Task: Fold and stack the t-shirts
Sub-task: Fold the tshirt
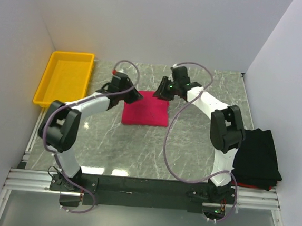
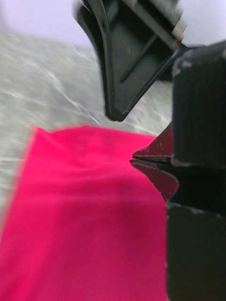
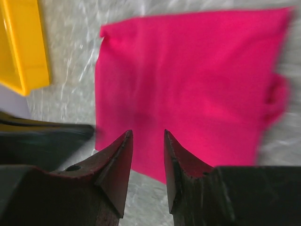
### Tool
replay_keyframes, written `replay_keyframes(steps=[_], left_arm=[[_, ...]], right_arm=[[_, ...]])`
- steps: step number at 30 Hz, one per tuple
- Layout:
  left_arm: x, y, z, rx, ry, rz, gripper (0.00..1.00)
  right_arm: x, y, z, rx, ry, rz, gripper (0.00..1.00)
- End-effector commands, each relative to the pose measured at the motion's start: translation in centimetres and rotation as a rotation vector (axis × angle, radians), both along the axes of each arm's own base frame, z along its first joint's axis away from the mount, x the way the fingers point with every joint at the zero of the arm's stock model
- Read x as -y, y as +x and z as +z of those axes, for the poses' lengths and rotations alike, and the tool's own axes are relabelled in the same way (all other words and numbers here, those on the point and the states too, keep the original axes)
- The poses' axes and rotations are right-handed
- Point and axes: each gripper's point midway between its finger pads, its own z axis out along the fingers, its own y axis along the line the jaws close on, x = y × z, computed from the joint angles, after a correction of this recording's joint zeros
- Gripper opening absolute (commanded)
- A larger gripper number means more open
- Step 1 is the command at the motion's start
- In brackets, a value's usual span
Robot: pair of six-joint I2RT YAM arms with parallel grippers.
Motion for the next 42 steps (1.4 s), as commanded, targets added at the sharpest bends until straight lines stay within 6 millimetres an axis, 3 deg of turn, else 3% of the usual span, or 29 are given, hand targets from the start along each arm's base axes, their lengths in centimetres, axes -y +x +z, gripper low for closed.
replay_keyframes(steps=[1, 5, 7, 10, 11, 15, 18, 22, 23, 25, 26, 33, 41, 42], left_arm=[[1.9, -1.0, -3.8, -0.056, 0.013, -0.029, 0.01], [2.4, -3.0, -9.2, -0.168, 0.068, -0.037, 0.01], [2.2, -3.9, -10.7, -0.197, 0.076, -0.030, 0.01], [1.5, -5.0, -11.8, -0.215, 0.078, -0.019, 0.01], [1.3, -5.3, -12.1, -0.224, 0.087, -0.017, 0.01], [1.2, -5.6, -12.1, -0.221, 0.096, -0.029, 0.01], [1.5, -5.5, -11.6, -0.213, 0.092, -0.040, 0.01], [1.6, -5.5, -11.5, -0.211, 0.095, -0.054, 0.01], [1.6, -5.6, -11.5, -0.214, 0.095, -0.055, 0.01], [1.8, -5.6, -11.4, -0.213, 0.096, -0.065, 0.01], [1.8, -5.6, -11.4, -0.210, 0.097, -0.065, 0.01], [1.7, -5.6, -11.2, -0.208, 0.108, -0.070, 0.01], [1.8, -5.6, -10.8, -0.203, 0.106, -0.077, 0.01], [1.8, -5.6, -10.8, -0.205, 0.109, -0.078, 0.01]], right_arm=[[0.1, 0.5, -2.5, -0.027, 0.021, -0.020, 0.40], [1.6, 0.1, -5.5, -0.086, 0.030, -0.051, 0.39], [3.0, -0.8, -7.4, -0.135, 0.019, -0.077, 0.39], [4.2, -1.7, -8.3, -0.154, 0.021, -0.094, 0.39], [4.4, -1.7, -7.6, -0.134, 0.026, -0.094, 0.39], [5.7, -1.8, -6.3, -0.095, -0.006, -0.112, 0.40], [6.8, -1.5, -5.7, -0.064, -0.037, -0.124, 0.48], [7.2, -0.7, -6.1, -0.027, -0.124, -0.102, 0.59], [7.4, -0.8, -7.3, -0.055, -0.155, -0.096, 0.59], [7.1, 0.0, -7.7, -0.049, -0.187, -0.086, 0.59], [7.1, -0.2, -8.9, -0.083, -0.199, -0.080, 0.59], [4.1, 0.0, -9.9, -0.089, -0.245, -0.049, 0.58], [2.1, -1.8, -12.2, -0.133, -0.321, -0.054, 0.51], [2.2, -2.2, -12.6, -0.151, -0.319, -0.058, 0.45]])
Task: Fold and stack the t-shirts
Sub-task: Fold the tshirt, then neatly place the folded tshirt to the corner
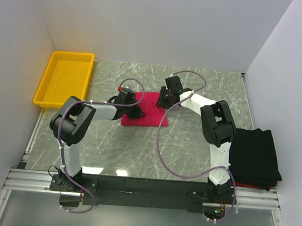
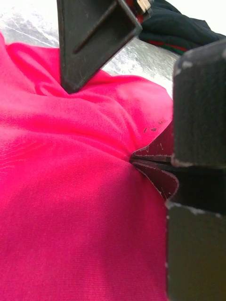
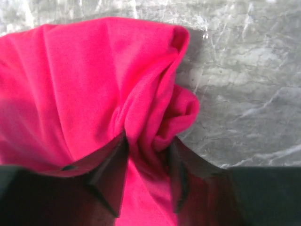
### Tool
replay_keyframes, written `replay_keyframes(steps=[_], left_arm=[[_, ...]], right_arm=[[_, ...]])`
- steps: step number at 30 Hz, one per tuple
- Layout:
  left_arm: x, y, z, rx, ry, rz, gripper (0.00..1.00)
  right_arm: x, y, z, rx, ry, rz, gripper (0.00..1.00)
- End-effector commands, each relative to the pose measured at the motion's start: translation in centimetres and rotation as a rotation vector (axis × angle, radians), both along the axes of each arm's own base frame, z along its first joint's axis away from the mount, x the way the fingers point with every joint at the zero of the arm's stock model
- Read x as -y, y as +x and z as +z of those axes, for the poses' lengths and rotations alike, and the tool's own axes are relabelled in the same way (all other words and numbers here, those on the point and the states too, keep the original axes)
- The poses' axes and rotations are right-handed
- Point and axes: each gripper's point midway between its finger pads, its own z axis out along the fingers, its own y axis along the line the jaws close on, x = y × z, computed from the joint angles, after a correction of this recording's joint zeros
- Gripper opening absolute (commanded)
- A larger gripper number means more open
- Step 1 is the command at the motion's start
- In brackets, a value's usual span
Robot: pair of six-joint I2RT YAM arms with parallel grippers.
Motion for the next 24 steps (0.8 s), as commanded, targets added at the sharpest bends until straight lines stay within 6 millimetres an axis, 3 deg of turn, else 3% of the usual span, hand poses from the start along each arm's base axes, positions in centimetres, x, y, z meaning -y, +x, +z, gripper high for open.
replay_keyframes(steps=[1, 5, 6, 14, 19, 23, 24], left_arm=[[-0.7, -1.1, -0.1, -0.025, 0.066, -0.029, 0.01], [-0.8, -0.9, 1.0, -0.008, 0.073, -0.029, 0.01], [-0.9, -0.9, 1.2, -0.005, 0.079, -0.024, 0.01], [-2.0, -0.1, 5.2, 0.040, 0.121, -0.005, 0.01], [-1.9, -0.1, 8.4, 0.086, 0.101, -0.013, 0.01], [-1.9, -0.4, 10.2, 0.112, 0.083, -0.022, 0.01], [-1.8, -0.4, 10.8, 0.120, 0.077, -0.025, 0.01]], right_arm=[[1.1, -2.4, -3.5, -0.104, -0.097, -0.044, 0.42], [3.0, -2.7, -2.2, -0.089, -0.149, -0.109, 0.03], [3.5, -2.8, -2.1, -0.093, -0.157, -0.128, 0.00], [8.4, -3.1, 1.5, -0.105, -0.031, -0.343, 0.00], [14.8, -3.5, 2.0, -0.157, -0.064, -0.547, 0.00], [18.8, -3.7, 2.5, -0.201, -0.136, -0.681, 0.00], [19.5, -3.0, 3.4, -0.190, -0.137, -0.705, 0.00]])
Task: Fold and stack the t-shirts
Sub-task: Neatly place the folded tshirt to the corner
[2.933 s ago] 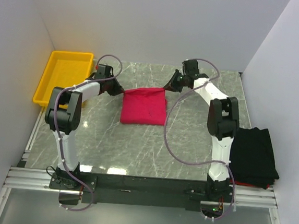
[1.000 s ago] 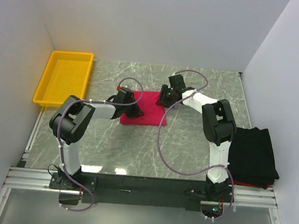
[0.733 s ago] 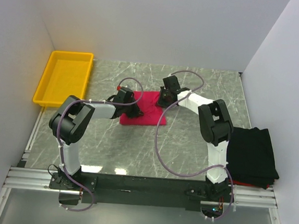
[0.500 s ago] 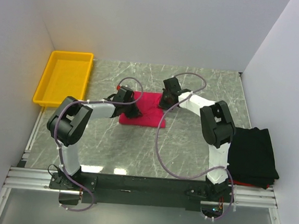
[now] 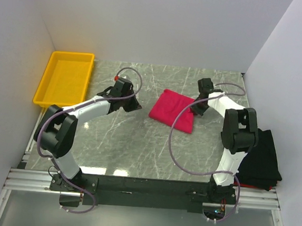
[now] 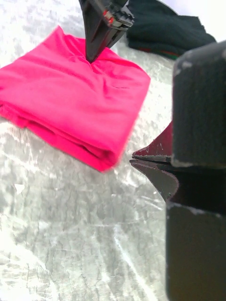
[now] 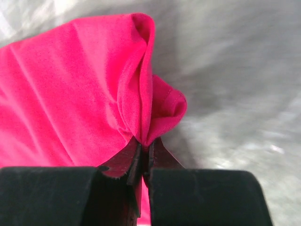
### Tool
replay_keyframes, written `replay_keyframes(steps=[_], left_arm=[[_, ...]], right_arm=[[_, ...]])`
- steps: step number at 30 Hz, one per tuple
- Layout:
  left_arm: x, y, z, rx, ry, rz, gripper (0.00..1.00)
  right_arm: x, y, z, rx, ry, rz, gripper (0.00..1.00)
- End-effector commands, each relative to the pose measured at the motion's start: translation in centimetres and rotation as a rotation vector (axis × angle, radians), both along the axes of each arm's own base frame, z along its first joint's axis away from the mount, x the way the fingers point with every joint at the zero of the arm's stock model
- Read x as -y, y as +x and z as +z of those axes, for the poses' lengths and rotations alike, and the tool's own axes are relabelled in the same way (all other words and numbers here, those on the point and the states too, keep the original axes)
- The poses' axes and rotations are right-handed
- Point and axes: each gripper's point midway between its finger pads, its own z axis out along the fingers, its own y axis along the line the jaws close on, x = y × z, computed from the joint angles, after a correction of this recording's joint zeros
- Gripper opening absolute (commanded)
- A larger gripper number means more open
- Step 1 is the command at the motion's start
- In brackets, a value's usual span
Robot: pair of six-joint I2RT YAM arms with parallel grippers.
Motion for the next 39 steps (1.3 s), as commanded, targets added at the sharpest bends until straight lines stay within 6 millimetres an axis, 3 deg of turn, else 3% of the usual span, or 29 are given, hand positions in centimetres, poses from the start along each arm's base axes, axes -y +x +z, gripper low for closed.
replay_keyframes(steps=[1, 2, 6, 12, 16, 26, 39], left_arm=[[0.0, 0.3, 3.6, 0.068, -0.011, -0.019, 0.01], [0.1, 0.3, 3.8, 0.070, -0.010, -0.022, 0.01], [-0.1, 0.2, 5.0, 0.087, -0.010, -0.032, 0.01], [-0.2, -0.1, 6.3, 0.104, -0.008, -0.041, 0.01], [-0.2, -0.3, 6.9, 0.111, -0.014, -0.046, 0.01], [-0.2, -0.9, 8.5, 0.136, -0.037, -0.053, 0.01], [-0.4, -1.7, 9.2, 0.155, -0.047, -0.063, 0.01]], right_arm=[[3.4, -0.3, 2.8, -0.038, -0.080, -0.136, 0.00], [4.5, 0.6, 3.8, -0.023, -0.081, -0.184, 0.00], [8.2, 0.7, 6.2, -0.034, -0.127, -0.332, 0.00], [15.2, -1.3, 10.1, -0.083, -0.214, -0.582, 0.00], [18.3, -3.3, 12.0, -0.104, -0.229, -0.676, 0.00], [22.8, -7.7, 15.9, -0.084, -0.265, -0.836, 0.00], [24.9, -10.8, 20.8, 0.019, -0.260, -0.853, 0.00]])
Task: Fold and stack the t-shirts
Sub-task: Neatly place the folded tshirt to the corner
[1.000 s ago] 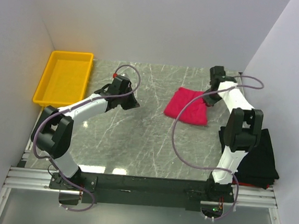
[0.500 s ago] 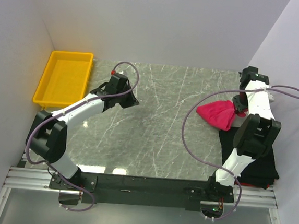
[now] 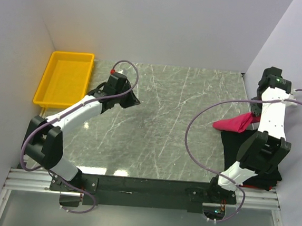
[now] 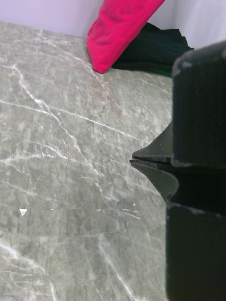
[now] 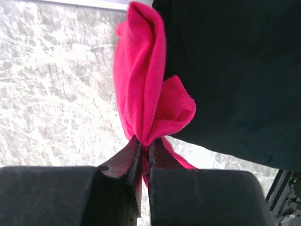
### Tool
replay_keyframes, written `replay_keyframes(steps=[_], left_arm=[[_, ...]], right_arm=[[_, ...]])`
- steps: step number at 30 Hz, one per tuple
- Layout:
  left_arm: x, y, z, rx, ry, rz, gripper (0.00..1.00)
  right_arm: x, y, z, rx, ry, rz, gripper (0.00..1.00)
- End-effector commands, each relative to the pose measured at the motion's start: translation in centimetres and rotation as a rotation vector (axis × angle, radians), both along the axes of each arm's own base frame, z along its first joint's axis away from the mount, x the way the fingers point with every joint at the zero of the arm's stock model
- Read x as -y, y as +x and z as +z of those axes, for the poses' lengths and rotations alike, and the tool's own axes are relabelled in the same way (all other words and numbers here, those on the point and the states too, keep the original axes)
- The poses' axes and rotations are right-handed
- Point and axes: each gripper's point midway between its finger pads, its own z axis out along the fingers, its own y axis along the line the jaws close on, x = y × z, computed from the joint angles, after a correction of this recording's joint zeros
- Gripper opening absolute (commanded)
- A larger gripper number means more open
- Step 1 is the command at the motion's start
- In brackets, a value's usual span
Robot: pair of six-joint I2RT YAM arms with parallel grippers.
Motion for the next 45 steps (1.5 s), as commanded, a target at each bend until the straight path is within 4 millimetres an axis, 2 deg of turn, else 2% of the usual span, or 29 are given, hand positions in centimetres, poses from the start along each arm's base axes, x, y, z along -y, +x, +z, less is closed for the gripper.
replay_keyframes(steps=[1, 12, 20, 24, 30, 31, 33, 36, 37, 38, 39, 41, 45], left_arm=[[0.5, 0.0, 2.7, 0.071, -0.034, -0.030, 0.01], [0.5, -0.3, 2.4, 0.069, -0.035, -0.032, 0.01], [0.3, -0.3, 2.5, 0.070, -0.029, -0.031, 0.01], [0.4, -0.4, 2.5, 0.070, -0.033, -0.034, 0.01], [0.8, -0.6, 2.5, 0.067, -0.034, -0.043, 0.01], [0.8, -0.6, 2.5, 0.068, -0.032, -0.047, 0.01], [1.1, -0.7, 2.4, 0.065, -0.031, -0.052, 0.01], [1.8, -1.0, 2.0, 0.059, -0.030, -0.073, 0.01], [2.0, -1.1, 2.1, 0.061, -0.031, -0.079, 0.01], [2.2, -1.1, 1.8, 0.054, -0.028, -0.086, 0.01], [2.6, -1.3, 1.5, 0.049, -0.025, -0.097, 0.01], [2.9, -1.5, 1.3, 0.049, -0.022, -0.115, 0.01], [3.1, -1.9, 0.6, 0.037, -0.022, -0.137, 0.01]], right_arm=[[0.9, -1.2, 3.7, 0.070, -0.060, 0.000, 0.00], [1.5, -3.4, 7.5, 0.176, -0.090, -0.004, 0.00], [1.3, -4.5, 8.7, 0.210, -0.093, -0.003, 0.00], [1.3, -5.8, 9.1, 0.222, -0.098, -0.017, 0.00], [1.4, -7.4, 8.6, 0.218, -0.101, -0.029, 0.00], [1.4, -7.7, 7.8, 0.200, -0.094, -0.033, 0.00], [1.4, -8.2, 7.4, 0.201, -0.097, -0.033, 0.00], [1.0, -9.2, 4.9, 0.159, -0.064, -0.027, 0.01], [0.9, -9.5, 4.5, 0.157, -0.053, -0.025, 0.07], [0.8, -10.0, 4.2, 0.149, -0.049, -0.032, 0.18], [0.8, -10.8, 3.7, 0.125, -0.036, -0.050, 0.39], [0.4, -11.5, 3.5, 0.110, -0.032, -0.043, 0.44], [-0.2, -11.6, 4.4, 0.157, -0.052, 0.005, 0.45]])
